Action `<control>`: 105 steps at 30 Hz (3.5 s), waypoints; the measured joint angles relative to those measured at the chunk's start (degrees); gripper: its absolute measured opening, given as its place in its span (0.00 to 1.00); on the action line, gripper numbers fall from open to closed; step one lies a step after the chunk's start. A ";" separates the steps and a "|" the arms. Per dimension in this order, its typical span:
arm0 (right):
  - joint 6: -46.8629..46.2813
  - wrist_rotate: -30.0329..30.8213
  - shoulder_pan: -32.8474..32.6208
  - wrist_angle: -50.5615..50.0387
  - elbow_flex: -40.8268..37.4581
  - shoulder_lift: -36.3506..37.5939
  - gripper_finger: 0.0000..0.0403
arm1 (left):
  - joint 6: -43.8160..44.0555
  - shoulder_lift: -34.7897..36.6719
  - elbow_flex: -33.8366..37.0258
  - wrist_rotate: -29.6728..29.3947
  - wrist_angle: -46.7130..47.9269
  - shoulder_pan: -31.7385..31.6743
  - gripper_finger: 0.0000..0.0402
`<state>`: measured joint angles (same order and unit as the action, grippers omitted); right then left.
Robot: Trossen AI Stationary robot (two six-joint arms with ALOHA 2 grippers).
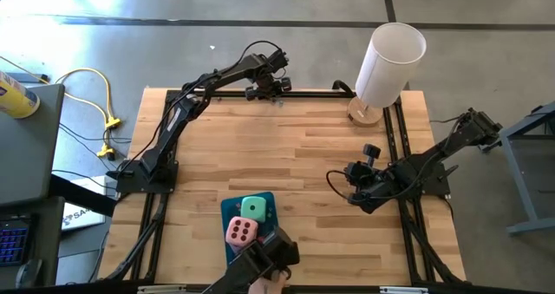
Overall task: Pick & Place Dice
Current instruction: Put the small light blue die into the blue bin
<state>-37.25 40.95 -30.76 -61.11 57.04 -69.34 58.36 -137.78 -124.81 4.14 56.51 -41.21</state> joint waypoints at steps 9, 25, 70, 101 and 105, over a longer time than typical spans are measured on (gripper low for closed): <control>0.02 -0.02 0.00 -0.17 0.00 0.00 0.01 | -0.39 0.37 0.00 3.19 -0.05 0.61 0.37; 0.02 -0.02 0.00 -0.19 0.00 0.00 0.01 | 0.19 0.26 0.00 0.24 -0.42 1.89 0.37; -0.33 -0.81 0.00 -1.67 -0.02 0.02 0.01 | -6.08 6.80 0.00 -4.51 19.90 18.10 0.37; 3.11 1.60 0.10 11.67 -1.73 0.02 0.01 | -22.66 12.05 0.02 -14.05 33.52 31.78 0.37; 4.89 1.01 1.32 15.80 -3.29 0.00 0.01 | -28.11 13.62 0.02 -14.10 33.53 31.98 0.37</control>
<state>-32.36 41.95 -29.44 -45.30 53.75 -69.34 30.25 -124.16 -124.79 -9.96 90.04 -9.23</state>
